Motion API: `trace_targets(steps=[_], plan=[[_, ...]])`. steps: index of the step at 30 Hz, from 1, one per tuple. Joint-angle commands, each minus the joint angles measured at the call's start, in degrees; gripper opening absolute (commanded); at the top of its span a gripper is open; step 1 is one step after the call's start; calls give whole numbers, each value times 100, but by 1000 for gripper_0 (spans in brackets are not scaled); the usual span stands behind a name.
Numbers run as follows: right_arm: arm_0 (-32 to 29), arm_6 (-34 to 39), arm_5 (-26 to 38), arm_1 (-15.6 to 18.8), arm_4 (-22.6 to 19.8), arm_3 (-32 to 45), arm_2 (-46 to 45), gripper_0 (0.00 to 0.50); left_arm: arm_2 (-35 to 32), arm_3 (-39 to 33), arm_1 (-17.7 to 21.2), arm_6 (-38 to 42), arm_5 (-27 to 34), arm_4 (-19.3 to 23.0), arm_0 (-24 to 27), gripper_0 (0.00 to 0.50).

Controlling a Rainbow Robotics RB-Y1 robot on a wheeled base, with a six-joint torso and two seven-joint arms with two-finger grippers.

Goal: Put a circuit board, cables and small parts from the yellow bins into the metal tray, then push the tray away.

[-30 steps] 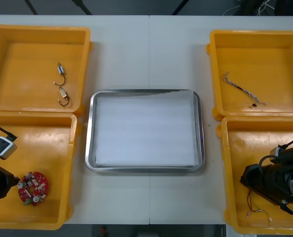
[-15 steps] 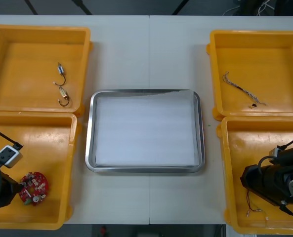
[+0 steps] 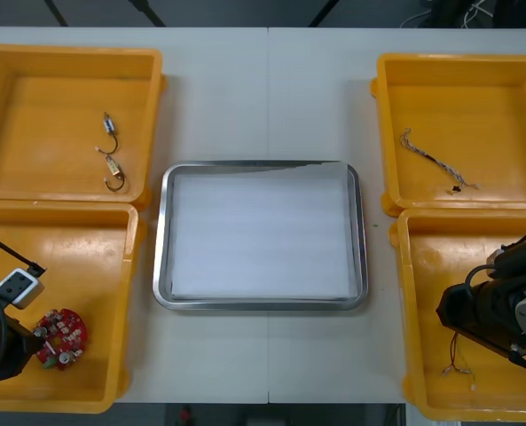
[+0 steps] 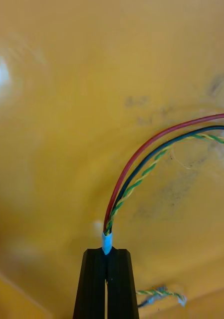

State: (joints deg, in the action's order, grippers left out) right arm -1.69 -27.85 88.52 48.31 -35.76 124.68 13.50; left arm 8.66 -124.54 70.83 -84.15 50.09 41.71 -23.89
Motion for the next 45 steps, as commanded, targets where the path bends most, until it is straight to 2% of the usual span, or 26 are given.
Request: trace_targets(steps=[1, 6, 15, 21, 28, 36, 45], plan=[[186, -247, 438, 30, -177, 575, -480, 0, 162, 26, 221, -656, -131, -101, -2, 500], [283, -572, 807, 74, -485, 918, -849, 0, 233, 44, 221, -647, -228, -136, 16, 500], [292, -1987, 1229, 232, -1091, 1243, -1710, 0, 259, 44, 221, -647, -254, -180, 7, 500], [406, -2875, 1396, 390, -1557, 1252, -2097, 0, 523, 290, 212, -638, -615, -189, 192, 500], [907, -3649, 1888, 627, -1838, 1243, -2150, 0, 804, 501, 238, -647, -922, -251, 341, 500], [1425, -4483, 2002, 768, -2313, 1085, -2141, 0, 786, 413, 256, -665, -940, -330, 350, 500], [1953, -5028, 2148, 830, -2779, 628, -2150, 0, 734, 290, 397, -682, -1063, -506, 350, 500]])
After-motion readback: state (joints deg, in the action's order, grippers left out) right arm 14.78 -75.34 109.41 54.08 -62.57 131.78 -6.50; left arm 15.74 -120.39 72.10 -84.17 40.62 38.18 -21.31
